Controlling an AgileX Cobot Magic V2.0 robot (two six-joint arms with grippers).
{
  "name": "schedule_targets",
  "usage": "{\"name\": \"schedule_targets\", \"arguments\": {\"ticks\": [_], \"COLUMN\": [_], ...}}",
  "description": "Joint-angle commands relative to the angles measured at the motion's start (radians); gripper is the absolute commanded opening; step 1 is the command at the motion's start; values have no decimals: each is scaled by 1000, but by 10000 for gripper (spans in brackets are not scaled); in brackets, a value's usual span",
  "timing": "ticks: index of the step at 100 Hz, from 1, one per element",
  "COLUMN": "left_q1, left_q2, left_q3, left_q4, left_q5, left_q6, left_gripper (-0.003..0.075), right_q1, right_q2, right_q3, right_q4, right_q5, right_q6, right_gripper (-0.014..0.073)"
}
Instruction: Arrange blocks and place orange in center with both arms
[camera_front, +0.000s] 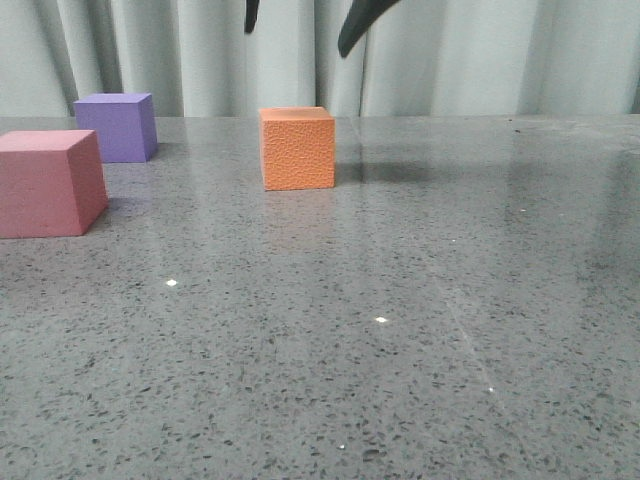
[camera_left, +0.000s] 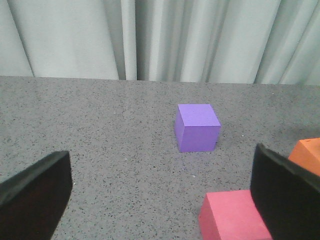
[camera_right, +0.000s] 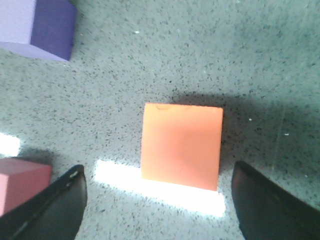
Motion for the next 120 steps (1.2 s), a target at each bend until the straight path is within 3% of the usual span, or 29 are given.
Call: {"name": "schedule_targets", "arguments": {"ticks": [1,51,120], "left_q1": [1,1,1], "left_q2": [4,4,34], "left_q3": [-35,-35,-59], "left_q4": [-17,-17,-39], "left_q5": [-75,-77,-87], "left_q6": [-3,-3,0], "left_gripper": [693,693,693], "right_q1": [-3,82,114], "right_q2": [-97,-276,-724], "right_q3": [-5,214,803], "right_q4": [6,-93,-106], "right_q5": [77,6,-287], "right_q6": [-18,-94,-121], "right_gripper": [592,592,592]}}
